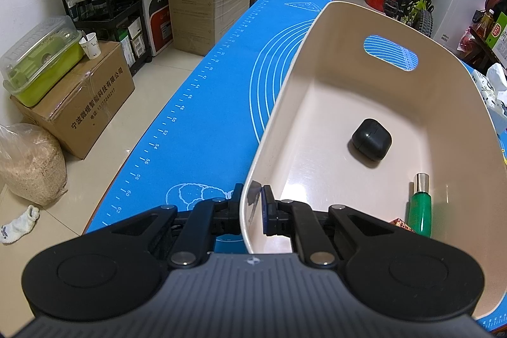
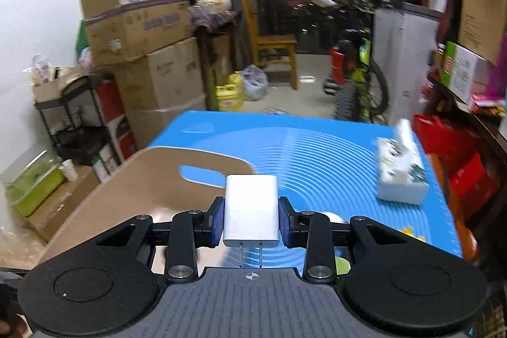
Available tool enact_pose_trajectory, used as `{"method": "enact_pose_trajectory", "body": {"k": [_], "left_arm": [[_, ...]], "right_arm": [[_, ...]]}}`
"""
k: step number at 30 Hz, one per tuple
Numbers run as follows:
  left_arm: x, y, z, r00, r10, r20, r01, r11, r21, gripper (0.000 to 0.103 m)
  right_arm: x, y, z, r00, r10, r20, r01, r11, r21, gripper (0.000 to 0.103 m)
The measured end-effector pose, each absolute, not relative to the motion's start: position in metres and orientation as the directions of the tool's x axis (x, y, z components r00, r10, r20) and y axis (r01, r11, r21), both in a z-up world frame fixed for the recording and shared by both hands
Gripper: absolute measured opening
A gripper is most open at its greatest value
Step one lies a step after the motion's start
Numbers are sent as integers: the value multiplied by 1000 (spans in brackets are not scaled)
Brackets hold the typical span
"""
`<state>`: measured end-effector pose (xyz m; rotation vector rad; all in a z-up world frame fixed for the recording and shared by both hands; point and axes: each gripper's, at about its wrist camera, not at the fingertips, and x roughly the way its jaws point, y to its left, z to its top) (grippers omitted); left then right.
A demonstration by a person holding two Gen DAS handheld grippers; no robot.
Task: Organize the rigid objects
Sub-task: 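Carry the white charger plug into the bin with the right tool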
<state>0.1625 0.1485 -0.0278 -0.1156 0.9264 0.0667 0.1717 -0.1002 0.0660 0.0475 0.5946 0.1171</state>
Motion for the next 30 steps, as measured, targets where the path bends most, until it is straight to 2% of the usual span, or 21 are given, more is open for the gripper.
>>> {"method": "enact_pose_trajectory", "body": {"k": [7,20,27,30], "left_arm": [[163,149,-27,599,8,-801,-106,992,-69,13],[163,149,-27,600,11,-800,-104,993,-64,13],[164,148,-28,599,12,-801,-105,993,-63,13],[164,149,-28,598,13,-801,-106,992,-63,13]], "right_arm": [[174,-55,55,791,180,-585,-184,981,52,42],[179,-12,2,659,161,-734,-276,961,-37,42],[174,-3,-4,660,158,-734,-303,951,-68,42],[176,-12,1,657,180,-732,-282,959,-17,51]]}}
